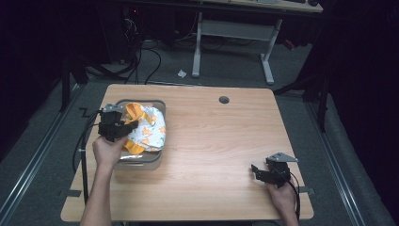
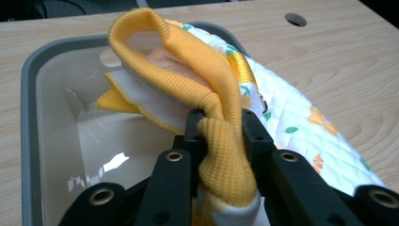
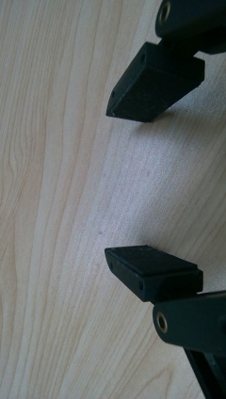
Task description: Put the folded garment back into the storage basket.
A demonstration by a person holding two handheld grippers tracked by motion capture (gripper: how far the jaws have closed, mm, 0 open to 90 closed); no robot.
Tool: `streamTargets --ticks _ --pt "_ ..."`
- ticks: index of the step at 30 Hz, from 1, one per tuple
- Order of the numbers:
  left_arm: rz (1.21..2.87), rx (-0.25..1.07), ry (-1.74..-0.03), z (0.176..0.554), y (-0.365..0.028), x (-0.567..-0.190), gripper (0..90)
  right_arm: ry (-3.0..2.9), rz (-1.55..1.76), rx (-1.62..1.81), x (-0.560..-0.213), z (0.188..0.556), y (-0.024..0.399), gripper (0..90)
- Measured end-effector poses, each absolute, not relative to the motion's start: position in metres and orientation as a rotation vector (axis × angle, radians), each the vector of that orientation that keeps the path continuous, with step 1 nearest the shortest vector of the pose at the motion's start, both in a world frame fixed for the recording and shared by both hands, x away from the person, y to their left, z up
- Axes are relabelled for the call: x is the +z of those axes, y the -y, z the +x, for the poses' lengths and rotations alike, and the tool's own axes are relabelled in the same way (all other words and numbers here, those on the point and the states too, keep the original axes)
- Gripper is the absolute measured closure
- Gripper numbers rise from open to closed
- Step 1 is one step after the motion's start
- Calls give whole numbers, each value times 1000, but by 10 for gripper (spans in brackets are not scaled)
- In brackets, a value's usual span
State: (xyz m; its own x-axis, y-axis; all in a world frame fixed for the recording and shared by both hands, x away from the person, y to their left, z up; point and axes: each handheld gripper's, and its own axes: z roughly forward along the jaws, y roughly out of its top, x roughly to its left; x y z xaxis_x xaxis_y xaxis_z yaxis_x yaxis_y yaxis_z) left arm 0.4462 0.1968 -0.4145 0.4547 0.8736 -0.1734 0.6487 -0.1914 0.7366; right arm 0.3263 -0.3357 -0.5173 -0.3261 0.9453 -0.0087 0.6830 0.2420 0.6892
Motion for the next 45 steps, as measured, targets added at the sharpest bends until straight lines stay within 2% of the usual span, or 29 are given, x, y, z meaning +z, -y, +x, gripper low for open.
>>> streamTargets --ticks 25,27,33,35,45 --pt "2043 378 -1441 460 -188 -448 735 -2095 1488 830 -517 326 336 279" --pt "2056 383 -1453 460 -187 -449 706 -2096 1486 829 -517 326 336 279" --pt "2057 455 -1488 459 -185 -448 495 -2096 1486 830 -517 326 336 279" --pt "2025 462 -1484 457 -186 -445 451 -2095 1489 830 -517 326 336 279" --pt "1975 483 -1408 443 -179 -430 397 -2097 1484 829 -517 326 336 279"
